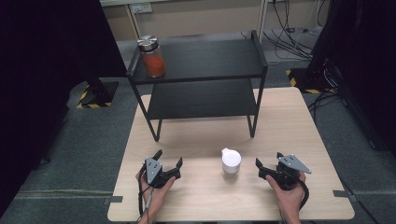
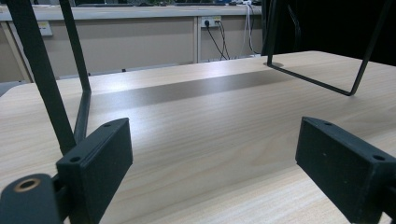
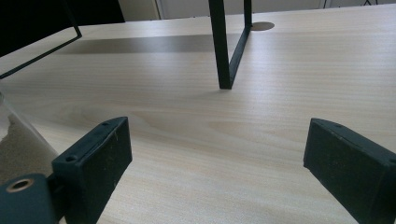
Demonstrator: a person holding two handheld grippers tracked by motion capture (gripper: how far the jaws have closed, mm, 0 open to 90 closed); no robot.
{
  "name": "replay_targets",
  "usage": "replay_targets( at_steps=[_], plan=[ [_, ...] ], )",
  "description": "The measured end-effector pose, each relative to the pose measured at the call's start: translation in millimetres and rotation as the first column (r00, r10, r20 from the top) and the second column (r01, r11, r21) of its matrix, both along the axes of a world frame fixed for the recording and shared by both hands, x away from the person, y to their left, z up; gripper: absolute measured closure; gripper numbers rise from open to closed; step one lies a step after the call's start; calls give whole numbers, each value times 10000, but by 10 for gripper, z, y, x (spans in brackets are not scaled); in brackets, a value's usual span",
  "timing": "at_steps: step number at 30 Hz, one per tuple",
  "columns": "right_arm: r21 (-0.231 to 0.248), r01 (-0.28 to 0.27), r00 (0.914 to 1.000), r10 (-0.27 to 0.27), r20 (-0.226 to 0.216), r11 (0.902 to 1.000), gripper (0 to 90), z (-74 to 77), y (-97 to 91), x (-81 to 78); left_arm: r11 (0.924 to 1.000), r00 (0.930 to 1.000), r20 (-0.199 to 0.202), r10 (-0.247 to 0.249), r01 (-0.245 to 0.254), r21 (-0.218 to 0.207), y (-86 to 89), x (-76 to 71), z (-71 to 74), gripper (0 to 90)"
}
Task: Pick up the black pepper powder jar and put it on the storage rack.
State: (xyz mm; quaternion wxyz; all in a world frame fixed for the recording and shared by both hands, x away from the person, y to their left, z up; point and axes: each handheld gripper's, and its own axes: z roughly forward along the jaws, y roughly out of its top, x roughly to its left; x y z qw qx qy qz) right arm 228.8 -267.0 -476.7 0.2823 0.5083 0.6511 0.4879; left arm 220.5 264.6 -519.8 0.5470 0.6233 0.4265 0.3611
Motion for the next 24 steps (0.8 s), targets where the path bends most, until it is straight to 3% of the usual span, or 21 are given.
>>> replay_targets(
  at_steps=[11,24],
  plan=[
    [-21,-70,10000,70,-11,10000,79,3,-6,6,10000,10000,23,16,-16,18,-5,-5,-2,104],
    [72,-313,9989,310,354,9995,79,8,1,-77,10000,10000,43,21,-21,26,-9,-10,-4,104]
  ],
)
